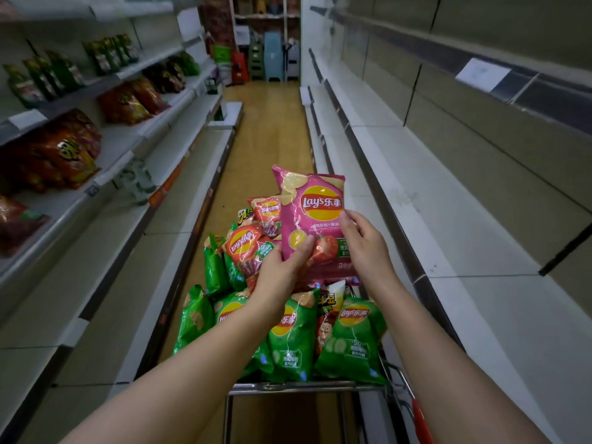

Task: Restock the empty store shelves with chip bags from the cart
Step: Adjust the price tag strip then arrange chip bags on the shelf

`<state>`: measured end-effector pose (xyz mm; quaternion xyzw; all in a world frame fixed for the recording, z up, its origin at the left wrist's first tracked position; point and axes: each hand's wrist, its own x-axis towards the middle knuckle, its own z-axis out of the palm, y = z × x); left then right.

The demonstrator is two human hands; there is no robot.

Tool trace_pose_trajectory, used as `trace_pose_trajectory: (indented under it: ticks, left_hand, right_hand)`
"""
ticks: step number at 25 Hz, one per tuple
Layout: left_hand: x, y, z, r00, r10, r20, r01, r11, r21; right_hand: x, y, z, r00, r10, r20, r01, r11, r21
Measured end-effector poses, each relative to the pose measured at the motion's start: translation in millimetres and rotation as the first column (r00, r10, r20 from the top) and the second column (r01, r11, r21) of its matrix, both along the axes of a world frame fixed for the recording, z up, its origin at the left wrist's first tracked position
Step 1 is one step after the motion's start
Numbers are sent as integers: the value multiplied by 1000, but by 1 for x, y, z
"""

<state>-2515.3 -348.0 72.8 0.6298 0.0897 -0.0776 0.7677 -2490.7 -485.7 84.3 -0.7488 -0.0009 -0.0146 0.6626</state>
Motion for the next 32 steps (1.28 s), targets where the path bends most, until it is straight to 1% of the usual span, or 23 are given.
trace_pose_trajectory:
  ticks: [4, 8, 10, 14, 18, 20, 23, 25, 27, 30, 32]
  left_hand:
    - [-18, 5, 22, 995, -50, 82, 54, 997, -51]
    - [-41, 21, 40, 974, -151, 167, 161, 985, -54]
    - [-57, 34, 49, 949, -228, 216, 238, 971, -24]
    - [-93, 61, 71, 879, -383, 285, 385, 921, 50]
    - [-130, 65, 105, 813, -474, 339, 512, 859, -26]
    - [-149, 58, 119, 776, -519, 360, 567, 823, -35]
    - [-186, 36, 136, 699, -596, 395, 665, 746, -50]
    - [-215, 18, 149, 633, -650, 422, 734, 676, -59]
    - [-248, -5, 161, 542, -711, 447, 813, 578, -68]
    - [-299, -40, 179, 405, -791, 459, 897, 441, -32]
    - [-342, -67, 190, 300, -841, 450, 943, 332, -7]
  right_hand:
    - [-23, -3, 32, 999, 18, -28, -19, 999, -31]
    - [-59, 8, 63, 996, -76, 51, 77, 997, -23]
    - [-83, 22, 75, 985, -137, 101, 139, 990, -14]
    - [-139, 49, 95, 934, -296, 200, 300, 954, 7]
    - [-203, 60, 116, 858, -431, 282, 452, 892, -12]
    - [-232, 61, 126, 818, -481, 316, 511, 860, -13]
    - [-289, 53, 145, 711, -598, 371, 651, 759, -25]
    - [-329, 44, 159, 628, -664, 405, 736, 676, -32]
    - [-375, 32, 173, 535, -724, 435, 812, 583, -29]
    - [-443, 13, 188, 404, -810, 426, 902, 430, -40]
    - [-495, 0, 197, 300, -855, 423, 949, 312, -44]
